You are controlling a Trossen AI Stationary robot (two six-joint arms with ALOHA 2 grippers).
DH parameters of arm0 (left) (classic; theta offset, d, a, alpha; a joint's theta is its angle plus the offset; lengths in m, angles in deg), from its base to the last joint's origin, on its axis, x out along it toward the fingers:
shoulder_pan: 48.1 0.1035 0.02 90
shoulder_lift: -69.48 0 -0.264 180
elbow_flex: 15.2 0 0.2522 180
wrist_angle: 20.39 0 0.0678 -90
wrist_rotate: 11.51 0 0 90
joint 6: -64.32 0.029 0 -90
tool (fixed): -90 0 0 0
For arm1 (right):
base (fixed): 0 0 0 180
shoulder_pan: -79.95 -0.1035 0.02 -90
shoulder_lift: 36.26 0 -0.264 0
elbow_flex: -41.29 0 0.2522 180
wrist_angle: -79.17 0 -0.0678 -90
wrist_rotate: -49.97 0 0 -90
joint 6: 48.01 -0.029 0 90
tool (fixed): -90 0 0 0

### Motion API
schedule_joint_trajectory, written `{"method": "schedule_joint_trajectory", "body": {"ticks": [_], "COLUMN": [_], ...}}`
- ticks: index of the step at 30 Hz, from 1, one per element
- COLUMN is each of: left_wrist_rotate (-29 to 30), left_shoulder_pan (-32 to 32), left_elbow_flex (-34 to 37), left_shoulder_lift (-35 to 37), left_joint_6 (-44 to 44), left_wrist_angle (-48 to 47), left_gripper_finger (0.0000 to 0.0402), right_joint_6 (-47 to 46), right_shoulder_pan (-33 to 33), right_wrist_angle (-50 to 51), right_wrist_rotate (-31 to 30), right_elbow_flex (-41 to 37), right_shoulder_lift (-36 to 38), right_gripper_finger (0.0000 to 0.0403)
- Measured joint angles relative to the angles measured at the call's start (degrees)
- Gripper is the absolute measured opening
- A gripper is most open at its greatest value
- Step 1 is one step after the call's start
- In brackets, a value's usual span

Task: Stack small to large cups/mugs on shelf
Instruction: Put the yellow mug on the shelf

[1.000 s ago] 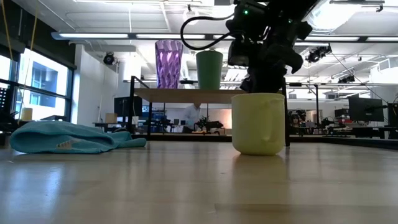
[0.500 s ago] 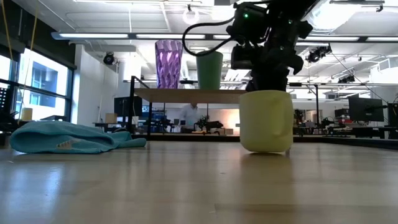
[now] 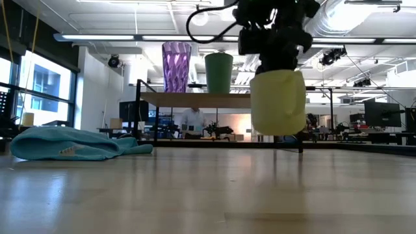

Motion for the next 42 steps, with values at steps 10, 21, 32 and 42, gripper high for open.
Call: {"method": "schedule_joint_trajectory", "body": {"ticks": [10,21,32,42], "left_wrist_rotate": [-0.6,-0.6,-0.7,-0.6], "left_shoulder_pan": [0.0,0.0,0.0,0.0], "left_elbow_flex": [0.0,0.0,0.0,0.0], "left_shoulder_lift": [0.0,0.0,0.0,0.0], "left_joint_6": [0.0,0.0,0.0,0.2], "left_wrist_angle": [0.0,-0.1,-0.2,-0.2], "left_gripper_finger": [0.0108,0.0108,0.0108,0.0108], "right_joint_6": [0.1,2.2,4.1,8.2], "right_shoulder_pan": [0.2,2.5,7.2,12.0], "right_wrist_angle": [12.4,19.9,22.6,22.7], "right_wrist_rotate": [-2.7,-2.7,-2.7,-2.6], "right_elbow_flex": [9.8,16.9,18.4,18.4], "right_shoulder_lift": [0.0,0.0,2.2,4.4], "right_gripper_finger": [0.0000,0.0000,0.0000,0.0000]}}
